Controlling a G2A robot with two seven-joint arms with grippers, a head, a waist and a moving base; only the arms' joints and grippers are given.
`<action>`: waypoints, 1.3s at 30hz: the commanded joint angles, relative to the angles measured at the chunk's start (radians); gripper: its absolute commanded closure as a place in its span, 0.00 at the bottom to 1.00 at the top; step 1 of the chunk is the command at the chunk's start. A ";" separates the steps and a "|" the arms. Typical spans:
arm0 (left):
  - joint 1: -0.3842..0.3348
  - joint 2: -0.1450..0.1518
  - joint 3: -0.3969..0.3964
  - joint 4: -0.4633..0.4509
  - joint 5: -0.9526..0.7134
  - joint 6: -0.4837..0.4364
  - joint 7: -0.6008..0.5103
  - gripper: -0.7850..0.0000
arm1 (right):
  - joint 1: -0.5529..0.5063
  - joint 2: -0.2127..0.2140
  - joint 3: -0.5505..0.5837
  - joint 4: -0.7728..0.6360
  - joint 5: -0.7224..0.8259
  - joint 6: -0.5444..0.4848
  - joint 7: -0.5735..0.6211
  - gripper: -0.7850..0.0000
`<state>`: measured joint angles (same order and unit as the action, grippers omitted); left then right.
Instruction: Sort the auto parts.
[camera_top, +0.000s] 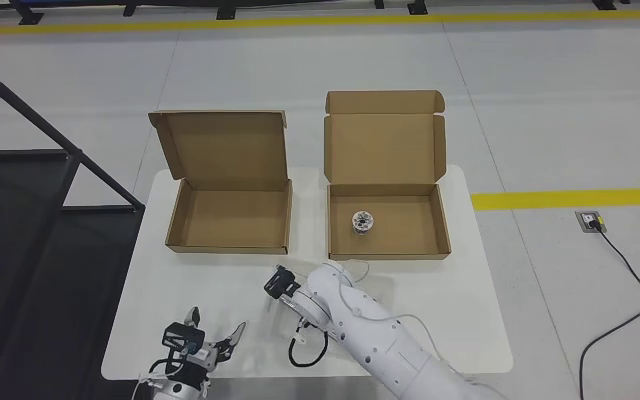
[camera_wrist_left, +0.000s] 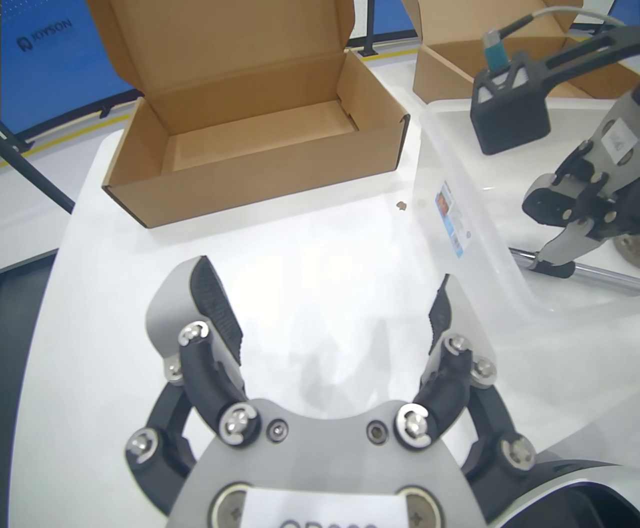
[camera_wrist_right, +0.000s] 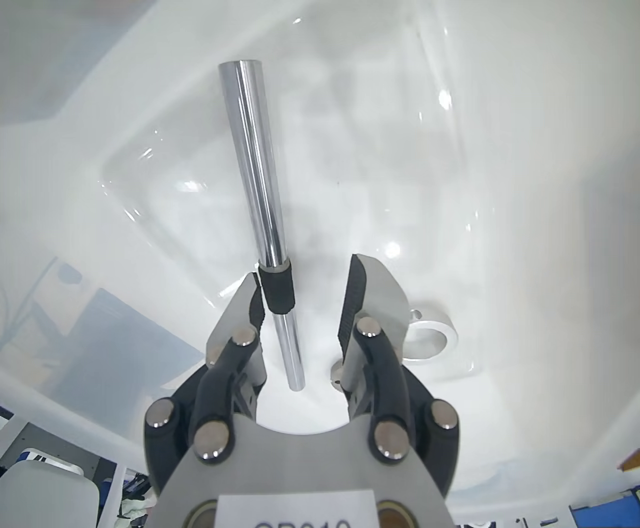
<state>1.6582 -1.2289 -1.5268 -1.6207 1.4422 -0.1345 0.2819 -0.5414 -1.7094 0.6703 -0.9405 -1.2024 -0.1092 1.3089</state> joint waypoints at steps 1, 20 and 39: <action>0.001 0.000 0.000 -0.001 0.001 0.002 0.001 0.00 | -0.004 -0.001 0.003 0.000 0.004 -0.005 -0.003 0.51; 0.010 -0.002 -0.001 -0.007 -0.007 0.020 0.010 0.00 | -0.007 -0.013 0.011 0.047 0.011 -0.031 -0.001 0.62; 0.014 -0.002 -0.010 -0.009 -0.012 0.019 0.012 0.00 | 0.014 -0.038 0.011 0.109 0.019 -0.022 -0.018 0.63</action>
<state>1.6724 -1.2310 -1.5365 -1.6295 1.4290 -0.1158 0.2951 -0.5270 -1.7458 0.6828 -0.8326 -1.1841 -0.1303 1.2928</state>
